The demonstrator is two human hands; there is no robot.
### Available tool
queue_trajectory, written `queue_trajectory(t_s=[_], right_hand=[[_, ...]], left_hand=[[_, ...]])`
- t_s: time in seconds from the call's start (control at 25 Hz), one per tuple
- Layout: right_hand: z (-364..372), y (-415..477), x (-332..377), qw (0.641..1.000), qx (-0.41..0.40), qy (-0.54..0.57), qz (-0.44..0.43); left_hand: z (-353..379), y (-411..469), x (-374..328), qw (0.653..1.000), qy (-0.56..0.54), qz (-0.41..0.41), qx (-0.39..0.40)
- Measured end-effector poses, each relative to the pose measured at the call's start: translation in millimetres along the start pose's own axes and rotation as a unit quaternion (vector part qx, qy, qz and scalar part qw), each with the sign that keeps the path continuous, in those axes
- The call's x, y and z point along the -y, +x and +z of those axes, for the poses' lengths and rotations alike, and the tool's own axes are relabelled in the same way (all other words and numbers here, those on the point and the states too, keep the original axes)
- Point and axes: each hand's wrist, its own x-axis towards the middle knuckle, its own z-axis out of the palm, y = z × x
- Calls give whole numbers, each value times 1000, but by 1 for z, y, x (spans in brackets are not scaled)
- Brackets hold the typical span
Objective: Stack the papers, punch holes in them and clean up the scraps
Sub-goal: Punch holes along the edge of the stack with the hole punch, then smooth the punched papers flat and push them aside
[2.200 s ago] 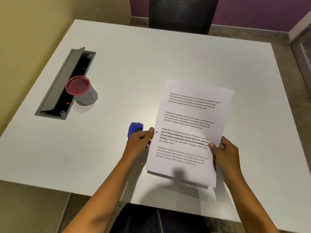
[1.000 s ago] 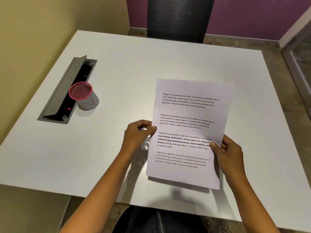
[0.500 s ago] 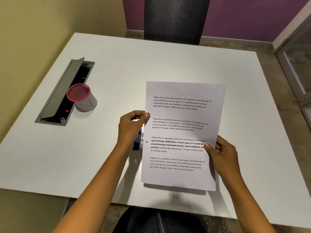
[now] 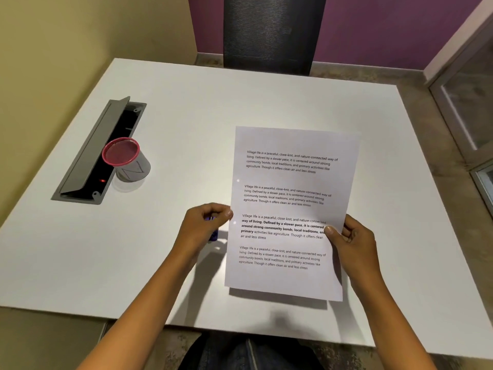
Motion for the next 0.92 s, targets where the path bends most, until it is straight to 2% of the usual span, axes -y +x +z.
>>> queue_trajectory(t_s=[0.2, 0.32, 0.6, 0.92], right_hand=[[-8, 2, -9, 1000, -9, -22, -3], [-15, 4, -15, 998, -51, -30, 8], [-45, 39, -17, 984, -158, -79, 28], [-97, 136, 4, 968, -235, -72, 41]], left_hand=[[4, -9, 12, 994, 111, 0, -2], [21, -3, 12, 990, 136, 22, -14], [90, 31, -4, 990, 134, 47, -2], [175, 95, -50, 989, 121, 82, 14]])
